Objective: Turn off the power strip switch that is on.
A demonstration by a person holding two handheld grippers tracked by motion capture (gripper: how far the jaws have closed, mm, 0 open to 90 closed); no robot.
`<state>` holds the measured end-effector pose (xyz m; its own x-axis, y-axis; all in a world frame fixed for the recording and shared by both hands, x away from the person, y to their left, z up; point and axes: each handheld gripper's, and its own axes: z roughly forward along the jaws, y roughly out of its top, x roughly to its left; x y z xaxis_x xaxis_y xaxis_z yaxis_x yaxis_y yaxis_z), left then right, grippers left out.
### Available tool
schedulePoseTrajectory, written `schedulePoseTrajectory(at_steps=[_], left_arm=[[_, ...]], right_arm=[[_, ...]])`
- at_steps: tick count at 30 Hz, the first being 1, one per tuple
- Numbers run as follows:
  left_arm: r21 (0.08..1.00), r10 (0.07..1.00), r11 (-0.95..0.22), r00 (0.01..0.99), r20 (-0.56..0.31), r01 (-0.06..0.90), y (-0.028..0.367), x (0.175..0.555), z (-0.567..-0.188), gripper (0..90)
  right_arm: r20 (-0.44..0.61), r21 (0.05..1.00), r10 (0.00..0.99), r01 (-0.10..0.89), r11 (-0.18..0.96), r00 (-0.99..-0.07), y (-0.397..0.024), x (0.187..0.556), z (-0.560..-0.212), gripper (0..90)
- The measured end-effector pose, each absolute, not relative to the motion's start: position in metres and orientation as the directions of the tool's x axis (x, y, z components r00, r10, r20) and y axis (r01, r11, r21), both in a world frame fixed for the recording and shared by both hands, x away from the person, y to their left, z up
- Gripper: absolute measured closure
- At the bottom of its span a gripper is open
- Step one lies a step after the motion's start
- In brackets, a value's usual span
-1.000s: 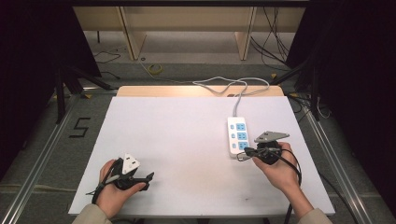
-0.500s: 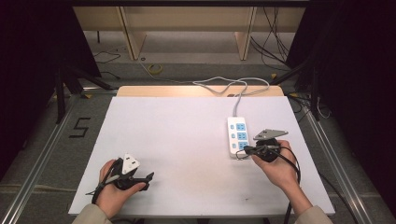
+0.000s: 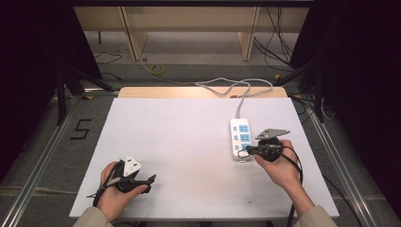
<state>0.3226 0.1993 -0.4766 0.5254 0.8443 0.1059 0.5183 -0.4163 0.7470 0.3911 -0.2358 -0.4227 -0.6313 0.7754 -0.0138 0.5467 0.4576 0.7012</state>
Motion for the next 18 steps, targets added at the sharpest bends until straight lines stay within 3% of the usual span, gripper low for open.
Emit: schedulePoseTrajectory(at_steps=[18], left_arm=[[0.746,0.845,-0.416,0.525,0.104,0.520,0.1996,0.3228,-0.4766,17.7]], right_arm=[[-0.019,0.696,0.772,0.546,0.466,-0.635,-0.2304,0.3985,-0.4212,90.0]])
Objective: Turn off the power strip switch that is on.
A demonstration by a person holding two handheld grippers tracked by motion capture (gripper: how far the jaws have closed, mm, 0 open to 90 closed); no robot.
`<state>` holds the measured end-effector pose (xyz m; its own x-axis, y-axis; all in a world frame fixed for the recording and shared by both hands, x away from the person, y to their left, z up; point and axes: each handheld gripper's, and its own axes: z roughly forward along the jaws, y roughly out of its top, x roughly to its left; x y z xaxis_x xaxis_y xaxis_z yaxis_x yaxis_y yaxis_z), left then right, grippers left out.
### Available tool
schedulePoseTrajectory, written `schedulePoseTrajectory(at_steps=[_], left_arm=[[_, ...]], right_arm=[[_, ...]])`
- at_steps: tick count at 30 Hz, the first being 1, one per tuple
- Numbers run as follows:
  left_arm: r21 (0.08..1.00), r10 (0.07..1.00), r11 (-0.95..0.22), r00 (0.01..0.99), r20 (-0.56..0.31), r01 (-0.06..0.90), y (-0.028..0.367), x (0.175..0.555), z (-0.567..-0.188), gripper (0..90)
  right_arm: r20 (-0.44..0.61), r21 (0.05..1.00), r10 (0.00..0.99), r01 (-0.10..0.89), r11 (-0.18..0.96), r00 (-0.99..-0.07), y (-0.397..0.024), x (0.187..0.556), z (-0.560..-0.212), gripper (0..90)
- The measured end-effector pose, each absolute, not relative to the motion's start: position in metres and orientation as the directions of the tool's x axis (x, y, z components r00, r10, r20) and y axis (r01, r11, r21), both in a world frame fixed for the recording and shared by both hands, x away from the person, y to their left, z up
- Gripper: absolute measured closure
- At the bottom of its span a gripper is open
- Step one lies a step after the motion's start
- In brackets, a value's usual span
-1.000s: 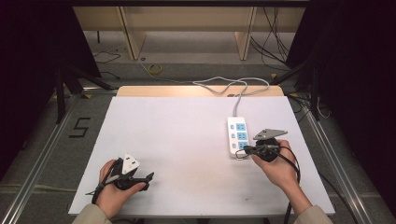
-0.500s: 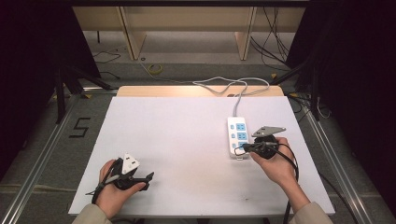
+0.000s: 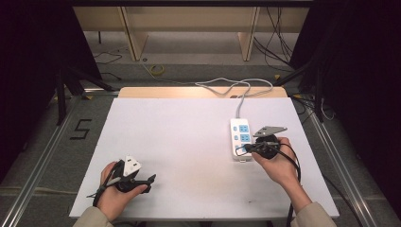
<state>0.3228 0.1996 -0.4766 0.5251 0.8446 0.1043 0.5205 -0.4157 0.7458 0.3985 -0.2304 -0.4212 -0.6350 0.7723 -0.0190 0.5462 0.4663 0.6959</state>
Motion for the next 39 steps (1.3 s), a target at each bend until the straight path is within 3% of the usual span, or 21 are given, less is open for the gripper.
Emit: schedulePoseTrajectory(at_steps=[39], left_arm=[[0.747,0.844,-0.418,0.525,0.108,0.517,0.200,0.323,-0.476,17.7]], right_arm=[[-0.022,0.677,0.772,0.559,0.479,-0.635,-0.223,0.411,-0.419,90.0]])
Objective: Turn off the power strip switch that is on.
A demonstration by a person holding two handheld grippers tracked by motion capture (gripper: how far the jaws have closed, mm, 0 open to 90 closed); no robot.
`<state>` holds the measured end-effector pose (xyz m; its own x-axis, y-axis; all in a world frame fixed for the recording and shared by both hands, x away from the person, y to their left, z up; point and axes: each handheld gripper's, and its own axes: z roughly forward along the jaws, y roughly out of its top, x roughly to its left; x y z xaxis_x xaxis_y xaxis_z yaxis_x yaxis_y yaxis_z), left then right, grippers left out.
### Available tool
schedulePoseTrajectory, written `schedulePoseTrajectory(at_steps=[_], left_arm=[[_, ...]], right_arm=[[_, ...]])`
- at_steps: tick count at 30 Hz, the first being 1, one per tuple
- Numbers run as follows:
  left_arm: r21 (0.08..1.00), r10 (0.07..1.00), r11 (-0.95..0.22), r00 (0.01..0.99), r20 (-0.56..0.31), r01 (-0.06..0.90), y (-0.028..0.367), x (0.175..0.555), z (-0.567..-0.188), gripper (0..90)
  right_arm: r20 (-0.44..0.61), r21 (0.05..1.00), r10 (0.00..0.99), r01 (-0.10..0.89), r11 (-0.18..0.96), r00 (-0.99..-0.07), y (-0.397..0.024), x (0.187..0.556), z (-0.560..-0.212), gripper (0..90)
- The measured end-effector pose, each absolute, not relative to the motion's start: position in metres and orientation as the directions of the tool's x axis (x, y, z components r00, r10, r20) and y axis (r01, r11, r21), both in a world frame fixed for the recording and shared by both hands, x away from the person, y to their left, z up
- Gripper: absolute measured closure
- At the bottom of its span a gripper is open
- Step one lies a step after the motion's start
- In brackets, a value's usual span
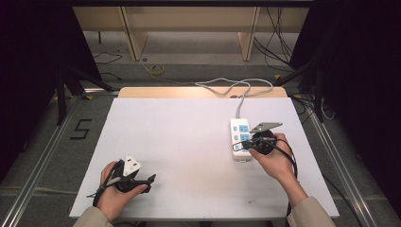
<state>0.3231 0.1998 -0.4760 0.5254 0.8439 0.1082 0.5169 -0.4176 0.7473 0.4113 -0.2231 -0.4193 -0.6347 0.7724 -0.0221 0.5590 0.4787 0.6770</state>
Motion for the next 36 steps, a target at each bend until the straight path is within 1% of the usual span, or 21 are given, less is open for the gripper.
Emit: schedulePoseTrajectory(at_steps=[36], left_arm=[[0.747,0.843,-0.419,0.526,0.109,0.516,0.200,0.323,-0.476,17.7]], right_arm=[[-0.023,0.656,0.770,0.572,0.493,-0.638,-0.212,0.427,-0.422,90.0]])
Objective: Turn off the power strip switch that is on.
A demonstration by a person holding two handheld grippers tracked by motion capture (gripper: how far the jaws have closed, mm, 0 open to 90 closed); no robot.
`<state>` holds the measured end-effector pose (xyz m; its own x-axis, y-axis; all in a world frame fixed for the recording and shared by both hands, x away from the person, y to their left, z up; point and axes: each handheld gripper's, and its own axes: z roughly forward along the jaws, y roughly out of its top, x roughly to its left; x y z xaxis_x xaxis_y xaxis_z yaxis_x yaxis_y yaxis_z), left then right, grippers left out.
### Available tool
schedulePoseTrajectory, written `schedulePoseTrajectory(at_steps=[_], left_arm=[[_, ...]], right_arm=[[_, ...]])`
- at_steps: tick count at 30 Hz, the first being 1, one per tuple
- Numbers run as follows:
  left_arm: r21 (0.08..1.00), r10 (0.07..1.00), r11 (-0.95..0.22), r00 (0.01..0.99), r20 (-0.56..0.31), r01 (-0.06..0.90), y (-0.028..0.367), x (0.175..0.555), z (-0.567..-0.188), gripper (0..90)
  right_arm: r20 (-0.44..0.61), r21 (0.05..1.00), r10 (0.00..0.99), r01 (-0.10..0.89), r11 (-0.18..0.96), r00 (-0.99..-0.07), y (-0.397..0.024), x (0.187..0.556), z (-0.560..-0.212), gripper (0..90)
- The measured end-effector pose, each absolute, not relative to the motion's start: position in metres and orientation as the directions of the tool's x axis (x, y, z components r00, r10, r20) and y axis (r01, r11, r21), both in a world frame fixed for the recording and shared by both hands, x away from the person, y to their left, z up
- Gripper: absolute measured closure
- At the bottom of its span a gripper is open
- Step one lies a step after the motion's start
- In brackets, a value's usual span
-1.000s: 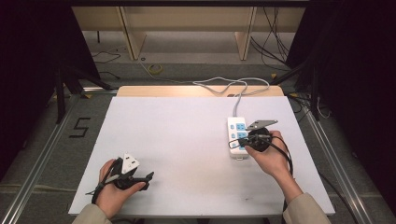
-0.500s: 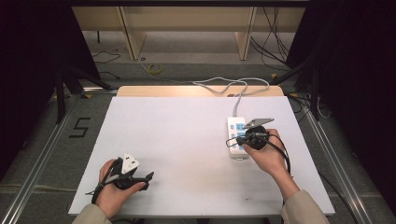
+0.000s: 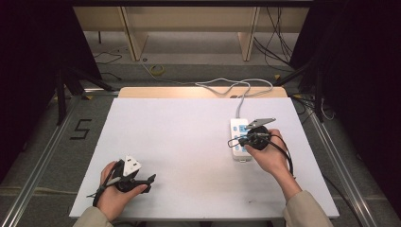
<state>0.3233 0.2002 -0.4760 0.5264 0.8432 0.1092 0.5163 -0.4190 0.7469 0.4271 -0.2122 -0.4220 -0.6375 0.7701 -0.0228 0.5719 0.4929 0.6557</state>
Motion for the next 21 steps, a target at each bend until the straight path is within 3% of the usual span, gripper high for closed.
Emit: schedulePoseTrajectory(at_steps=[21], left_arm=[[0.747,0.843,-0.418,0.526,0.109,0.516,0.2003,0.3235,-0.4761,17.7]], right_arm=[[-0.019,0.638,0.771,0.586,0.499,-0.637,-0.2086,0.4330,-0.4266,90.0]])
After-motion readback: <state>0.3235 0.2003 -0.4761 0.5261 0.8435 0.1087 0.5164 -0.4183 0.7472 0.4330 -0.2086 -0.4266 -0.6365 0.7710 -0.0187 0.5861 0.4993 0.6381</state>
